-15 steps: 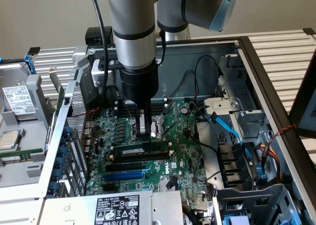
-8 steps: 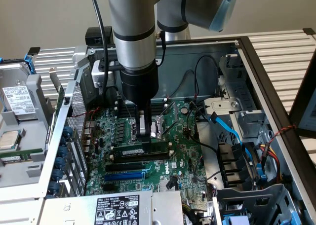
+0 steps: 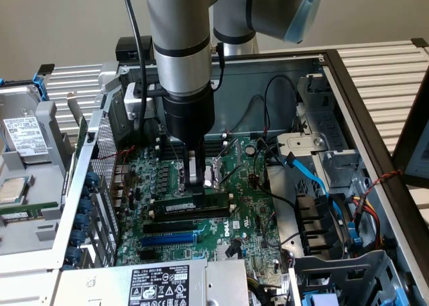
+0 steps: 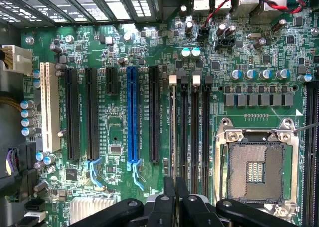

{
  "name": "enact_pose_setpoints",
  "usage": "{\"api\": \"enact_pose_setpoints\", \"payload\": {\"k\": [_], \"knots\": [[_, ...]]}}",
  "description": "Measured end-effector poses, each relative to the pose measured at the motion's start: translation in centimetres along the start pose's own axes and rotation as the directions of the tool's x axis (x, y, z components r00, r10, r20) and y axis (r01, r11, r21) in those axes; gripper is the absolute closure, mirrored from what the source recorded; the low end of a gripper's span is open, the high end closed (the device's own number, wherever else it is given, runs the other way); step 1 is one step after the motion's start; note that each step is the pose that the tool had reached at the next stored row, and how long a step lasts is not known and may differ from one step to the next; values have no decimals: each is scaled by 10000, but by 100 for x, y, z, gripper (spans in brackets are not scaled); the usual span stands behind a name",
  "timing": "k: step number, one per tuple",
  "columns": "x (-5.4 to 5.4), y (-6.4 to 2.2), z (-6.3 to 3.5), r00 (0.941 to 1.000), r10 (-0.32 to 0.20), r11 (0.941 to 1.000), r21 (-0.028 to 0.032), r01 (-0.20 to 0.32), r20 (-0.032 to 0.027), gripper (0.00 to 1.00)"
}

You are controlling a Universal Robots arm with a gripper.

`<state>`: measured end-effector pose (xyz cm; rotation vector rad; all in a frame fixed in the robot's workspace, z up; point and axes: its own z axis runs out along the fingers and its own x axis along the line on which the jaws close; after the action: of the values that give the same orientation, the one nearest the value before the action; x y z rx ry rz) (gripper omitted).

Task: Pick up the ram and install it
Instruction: 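Insert the ram into the slot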

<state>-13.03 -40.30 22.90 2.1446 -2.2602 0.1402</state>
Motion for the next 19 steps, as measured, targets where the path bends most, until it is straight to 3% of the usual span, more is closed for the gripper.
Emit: {"api": "enact_pose_setpoints", "payload": {"k": [19], "knots": [[-7, 8, 45, 10000, -17, 10000, -4, 17, 16, 85]]}}
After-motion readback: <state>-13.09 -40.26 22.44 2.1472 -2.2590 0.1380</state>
